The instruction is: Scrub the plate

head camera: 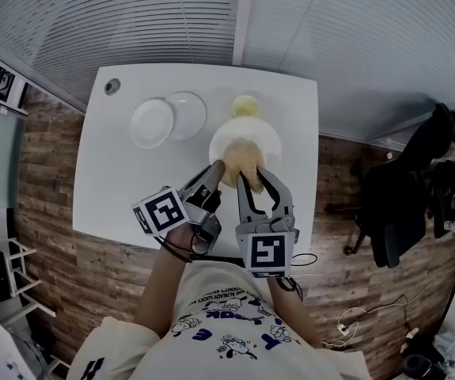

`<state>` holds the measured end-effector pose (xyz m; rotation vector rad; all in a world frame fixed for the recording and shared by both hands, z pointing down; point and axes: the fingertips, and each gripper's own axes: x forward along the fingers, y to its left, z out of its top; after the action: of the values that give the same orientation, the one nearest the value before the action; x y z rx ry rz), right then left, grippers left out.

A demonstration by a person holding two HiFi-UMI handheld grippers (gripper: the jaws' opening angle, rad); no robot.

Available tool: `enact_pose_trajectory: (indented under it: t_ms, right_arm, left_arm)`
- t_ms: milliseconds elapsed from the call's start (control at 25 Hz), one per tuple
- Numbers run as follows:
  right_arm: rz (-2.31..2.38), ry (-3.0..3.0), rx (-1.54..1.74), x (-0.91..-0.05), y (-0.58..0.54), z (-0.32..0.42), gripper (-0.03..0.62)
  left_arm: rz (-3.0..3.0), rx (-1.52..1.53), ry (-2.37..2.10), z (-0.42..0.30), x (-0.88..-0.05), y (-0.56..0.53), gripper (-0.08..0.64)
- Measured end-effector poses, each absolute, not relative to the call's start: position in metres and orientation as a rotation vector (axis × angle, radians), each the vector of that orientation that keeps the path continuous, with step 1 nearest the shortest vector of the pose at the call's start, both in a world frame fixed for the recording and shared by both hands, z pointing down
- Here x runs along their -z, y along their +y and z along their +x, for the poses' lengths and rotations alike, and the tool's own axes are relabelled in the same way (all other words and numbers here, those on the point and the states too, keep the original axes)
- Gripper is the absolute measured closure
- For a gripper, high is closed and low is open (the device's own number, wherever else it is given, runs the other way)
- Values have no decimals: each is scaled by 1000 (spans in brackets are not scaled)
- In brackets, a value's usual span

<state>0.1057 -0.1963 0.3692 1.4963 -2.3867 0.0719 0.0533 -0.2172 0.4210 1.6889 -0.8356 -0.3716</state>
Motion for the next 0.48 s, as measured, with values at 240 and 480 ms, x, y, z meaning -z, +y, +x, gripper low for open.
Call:
enact_pose_trajectory:
  t_ms: [240,480]
  right_arm:
    - [1529,-2366,-77,-368,-197,114,500]
    - [1559,-2346,-82,-370,-199,122,500]
  left_arm:
    - [1688,380,-837,51,-419,-218,528]
    - [1697,377,-825,52,-418,-217,528]
